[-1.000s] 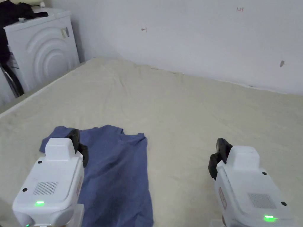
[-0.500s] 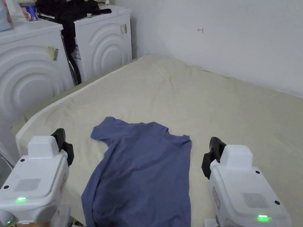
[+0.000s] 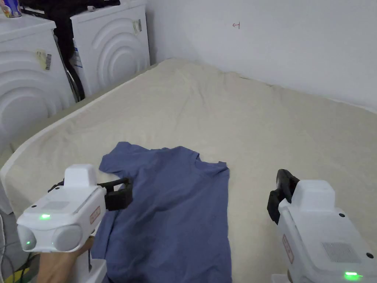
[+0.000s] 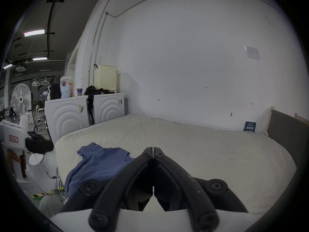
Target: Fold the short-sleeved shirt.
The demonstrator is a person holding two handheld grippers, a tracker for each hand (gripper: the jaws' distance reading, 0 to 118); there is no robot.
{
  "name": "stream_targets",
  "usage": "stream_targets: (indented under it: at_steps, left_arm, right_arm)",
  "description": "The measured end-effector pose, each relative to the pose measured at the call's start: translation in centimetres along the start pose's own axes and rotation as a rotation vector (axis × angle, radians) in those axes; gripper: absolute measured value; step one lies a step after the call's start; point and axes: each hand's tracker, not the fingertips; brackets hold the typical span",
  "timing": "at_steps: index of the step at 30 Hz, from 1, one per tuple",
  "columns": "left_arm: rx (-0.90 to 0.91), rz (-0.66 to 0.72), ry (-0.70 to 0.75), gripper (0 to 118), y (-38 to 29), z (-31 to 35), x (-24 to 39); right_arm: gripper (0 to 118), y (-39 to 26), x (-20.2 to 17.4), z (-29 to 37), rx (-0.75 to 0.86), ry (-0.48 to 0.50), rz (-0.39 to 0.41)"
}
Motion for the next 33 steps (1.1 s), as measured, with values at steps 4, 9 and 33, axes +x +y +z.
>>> stream_targets:
  at_steps: [4, 9, 33]
  left_arm:
    - [-0.089, -0.059, -0.036, 117, -0.6, -4.0, 2.5]
    - [-0.182, -0.105, -0.092, 117, -1.6, -8.6, 5.7]
    - [-0.445, -0.142, -0.168, 5, -6.0, -15.3, 11.1]
  right_arm:
    - [0, -0.7, 1.5, -0.4, -0.024, -0.044, -0.010]
    - [1, -1.7, 3.4, -0.8, -0.062, -0.090, -0.016]
    - [1, -3.9, 8.5, 0.1, -0.148, -0.215, -0.053]
